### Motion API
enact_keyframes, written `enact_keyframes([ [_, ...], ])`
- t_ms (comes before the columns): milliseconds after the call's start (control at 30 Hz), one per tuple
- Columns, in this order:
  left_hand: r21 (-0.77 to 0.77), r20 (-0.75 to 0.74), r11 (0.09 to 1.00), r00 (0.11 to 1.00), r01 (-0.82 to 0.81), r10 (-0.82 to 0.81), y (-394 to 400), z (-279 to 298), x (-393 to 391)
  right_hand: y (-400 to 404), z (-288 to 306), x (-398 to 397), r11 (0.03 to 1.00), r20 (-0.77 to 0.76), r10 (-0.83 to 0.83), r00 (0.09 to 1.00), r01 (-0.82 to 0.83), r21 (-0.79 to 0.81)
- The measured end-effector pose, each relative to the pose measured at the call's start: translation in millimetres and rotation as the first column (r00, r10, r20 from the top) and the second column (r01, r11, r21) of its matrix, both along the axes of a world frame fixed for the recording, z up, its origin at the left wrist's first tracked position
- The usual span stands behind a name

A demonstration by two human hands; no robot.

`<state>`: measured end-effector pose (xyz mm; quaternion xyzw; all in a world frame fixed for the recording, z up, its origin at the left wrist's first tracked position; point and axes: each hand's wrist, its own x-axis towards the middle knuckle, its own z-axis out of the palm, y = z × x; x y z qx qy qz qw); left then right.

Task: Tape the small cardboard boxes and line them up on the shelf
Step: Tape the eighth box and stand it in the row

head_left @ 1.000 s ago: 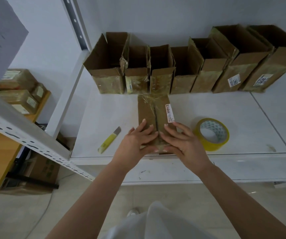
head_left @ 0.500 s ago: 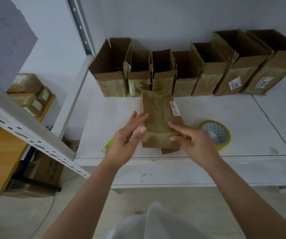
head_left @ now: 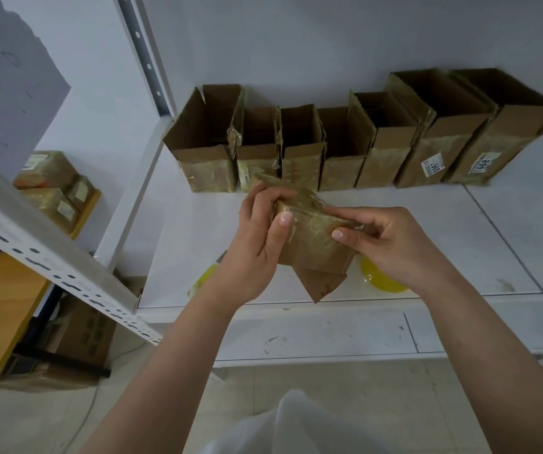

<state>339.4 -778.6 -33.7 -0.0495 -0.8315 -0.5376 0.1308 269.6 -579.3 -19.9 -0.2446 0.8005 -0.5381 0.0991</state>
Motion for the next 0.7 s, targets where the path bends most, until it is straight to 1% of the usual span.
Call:
enact_keyframes([
  [133, -0.01, 0.015, 1.0, 1.0, 0.005, -0.004, 6, 0, -2, 0, 1, 1, 1.0, -0.004, -0.02, 1.0, 0.02, 0.0],
  [233, -0.05, -0.037, 0.996, 0.997, -0.069, 0.067, 10, 2, -7, -2, 0, 1, 0.998, -0.038, -0.053, 0.998, 0.054, 0.016],
  [333, -0.023, -0.131, 0.982, 0.974, -0.189, 0.185, 14, 1, -10, -2, -2, 2, 0.978, -0.082, -0.201, 0.976, 0.205, 0.046],
  [433, 0.007, -0.15, 0.967, 0.956, -0.254, 0.252, 16, -1, -11, 0, -6, 2, 0.949, -0.213, -0.298, 0.931, 0.312, 0.039],
  [500, 0.003, -0.14, 0.966, 0.956, -0.26, 0.258, 18, -2, -11, -1, -6, 5, 0.946, -0.278, -0.316, 0.907, 0.325, -0.016],
  [567, 0.012, -0.141, 0.962, 0.952, -0.272, 0.271, 20, -1, -10, -2, -6, 7, 0.953, -0.292, -0.302, 0.908, 0.298, -0.059],
  [633, 0.055, -0.136, 0.958, 0.948, -0.282, 0.287, 20, 0, -9, -1, -4, 8, 0.959, -0.231, -0.268, 0.935, 0.236, -0.156],
  [700, 0.116, -0.113, 0.949, 0.945, -0.293, 0.306, 17, 3, -8, 3, -2, 9, 0.935, -0.142, -0.238, 0.961, 0.187, -0.301],
])
